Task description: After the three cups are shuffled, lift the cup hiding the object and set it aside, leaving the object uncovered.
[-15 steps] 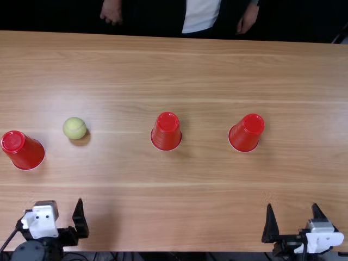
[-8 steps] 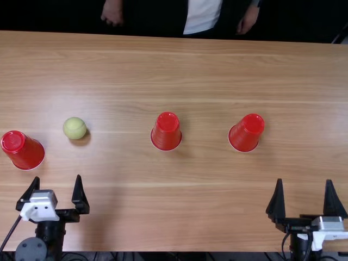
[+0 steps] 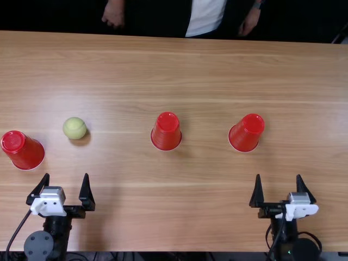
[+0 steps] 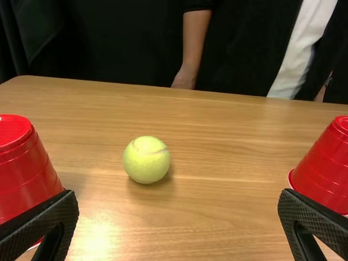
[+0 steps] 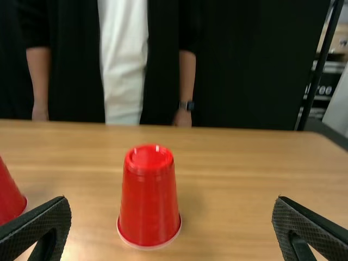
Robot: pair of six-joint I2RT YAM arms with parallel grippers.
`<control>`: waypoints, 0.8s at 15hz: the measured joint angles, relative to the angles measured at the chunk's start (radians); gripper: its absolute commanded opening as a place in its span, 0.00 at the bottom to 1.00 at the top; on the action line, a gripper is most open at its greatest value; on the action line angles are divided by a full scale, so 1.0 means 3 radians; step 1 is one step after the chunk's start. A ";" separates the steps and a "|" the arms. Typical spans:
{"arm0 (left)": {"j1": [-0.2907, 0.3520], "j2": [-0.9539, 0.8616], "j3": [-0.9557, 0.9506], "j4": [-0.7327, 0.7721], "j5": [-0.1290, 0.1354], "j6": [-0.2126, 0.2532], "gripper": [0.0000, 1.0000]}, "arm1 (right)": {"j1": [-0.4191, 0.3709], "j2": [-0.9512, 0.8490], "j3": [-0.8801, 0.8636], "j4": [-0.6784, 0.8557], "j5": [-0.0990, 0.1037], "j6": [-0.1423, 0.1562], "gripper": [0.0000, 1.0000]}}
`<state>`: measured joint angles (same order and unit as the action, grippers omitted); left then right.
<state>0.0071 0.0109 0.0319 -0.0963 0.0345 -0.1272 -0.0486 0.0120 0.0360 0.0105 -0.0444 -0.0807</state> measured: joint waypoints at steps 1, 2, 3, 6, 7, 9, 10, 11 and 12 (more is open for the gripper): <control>0.0001 0.0000 0.0001 -0.0001 -0.0001 0.0001 1.00 | 0.0000 0.0000 -0.0039 0.0015 0.0000 0.0000 1.00; 0.0001 0.0000 0.0000 0.0000 0.0001 0.0003 1.00 | 0.0000 0.0000 -0.0041 0.0029 0.0000 0.0000 1.00; 0.0001 0.0000 0.0001 -0.0001 0.0000 0.0001 1.00 | 0.0000 0.0000 -0.0041 0.0037 0.0000 0.0003 1.00; 0.0001 0.0000 0.0001 0.0000 -0.0001 0.0003 1.00 | 0.0000 0.0000 -0.0041 0.0038 0.0001 0.0000 1.00; 0.0000 0.0000 0.0001 -0.0001 -0.0001 0.0001 1.00 | 0.0000 0.0000 -0.0041 0.0038 0.0000 0.0001 1.00; 0.0001 0.0000 0.0001 0.0000 -0.0001 0.0000 1.00 | 0.0000 0.0000 -0.0041 0.0037 0.0000 0.0001 1.00; 0.0001 0.0000 0.0001 -0.0001 -0.0001 -0.0001 1.00 | 0.0000 0.0000 -0.0041 0.0039 0.0000 0.0001 1.00; 0.0000 0.0000 0.0001 0.0000 -0.0003 0.0000 1.00 | 0.0000 0.0000 -0.0041 0.0038 0.0001 0.0001 1.00; 0.0001 0.0000 0.0000 -0.0001 -0.0001 -0.0001 1.00 | 0.0000 0.0000 -0.0041 0.0036 0.0001 0.0003 1.00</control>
<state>0.0074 0.0109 0.0319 -0.0967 0.0341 -0.1276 -0.0486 0.0120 0.0238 0.0212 -0.0441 -0.0799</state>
